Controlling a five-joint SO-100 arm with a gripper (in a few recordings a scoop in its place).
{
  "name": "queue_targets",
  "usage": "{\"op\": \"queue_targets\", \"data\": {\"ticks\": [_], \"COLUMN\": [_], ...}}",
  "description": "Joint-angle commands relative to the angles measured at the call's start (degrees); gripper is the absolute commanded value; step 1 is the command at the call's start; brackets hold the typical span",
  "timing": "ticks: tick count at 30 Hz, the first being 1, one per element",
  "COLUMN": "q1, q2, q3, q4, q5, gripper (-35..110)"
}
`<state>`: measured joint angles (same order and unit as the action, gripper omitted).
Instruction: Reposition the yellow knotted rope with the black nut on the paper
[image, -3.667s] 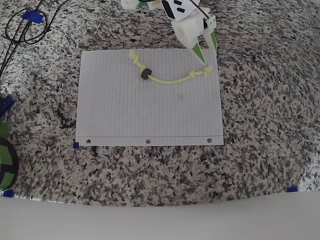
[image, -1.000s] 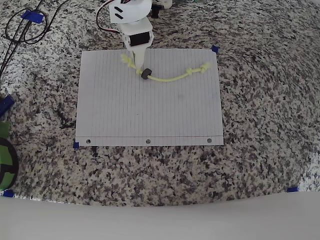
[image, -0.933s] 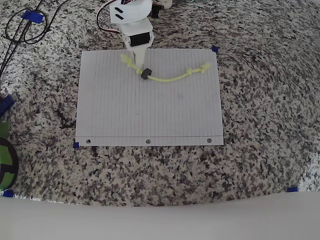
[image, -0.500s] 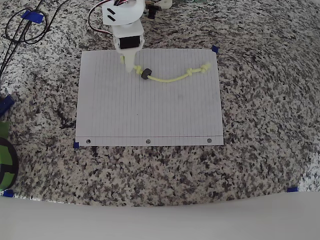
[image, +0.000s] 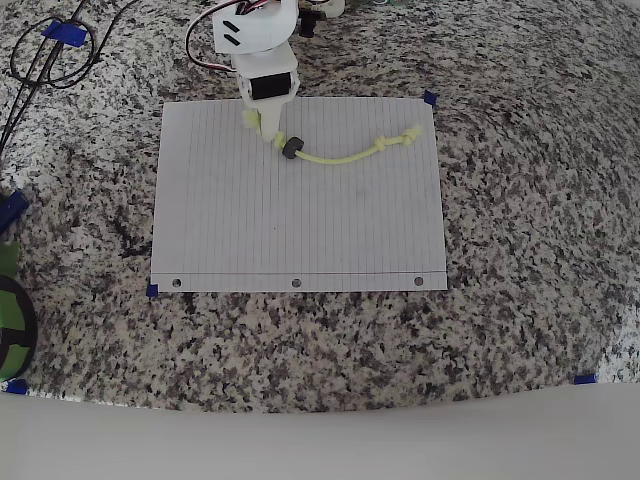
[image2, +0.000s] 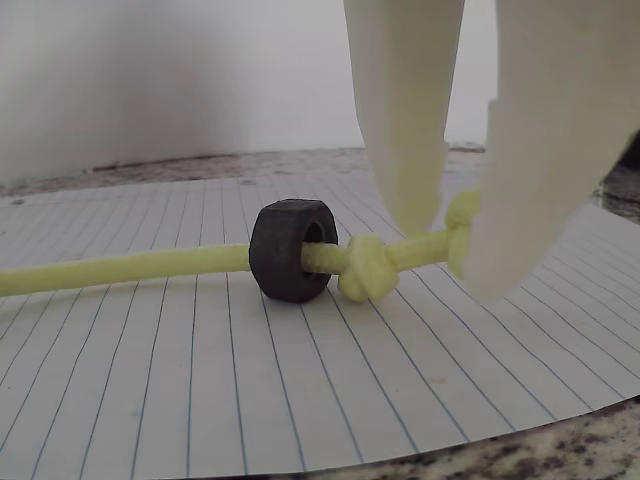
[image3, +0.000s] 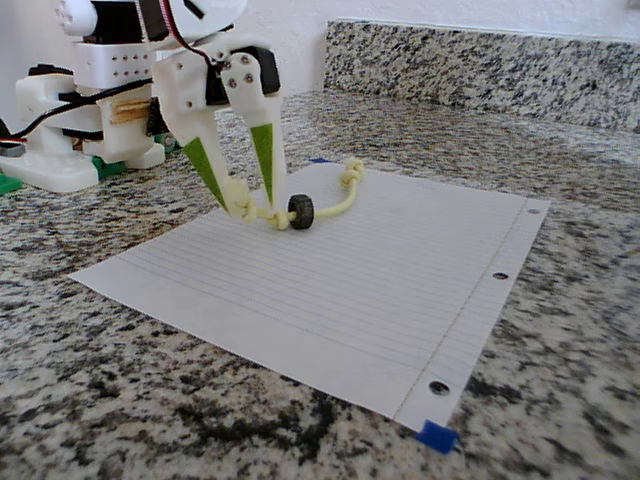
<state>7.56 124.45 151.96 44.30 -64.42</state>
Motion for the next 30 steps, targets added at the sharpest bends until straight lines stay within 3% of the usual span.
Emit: {"op": "queue_targets", "data": {"ticks": [1, 3, 4, 5, 30], "q1": [-0.1, -0.1, 0.0, 0.1, 16.4], "q2": [0.0, 0.0, 0.2, 0.3, 1.7], "q3": [-1.6, -1.6, -1.6, -1.6, -1.8], "q4": [0.0, -0.1, -0.3, -0.3, -8.0], "q5": [-0.4, -0.4, -0.4, -0.5, -1.3], "gripper": [29, 17, 3, 0, 0]}}
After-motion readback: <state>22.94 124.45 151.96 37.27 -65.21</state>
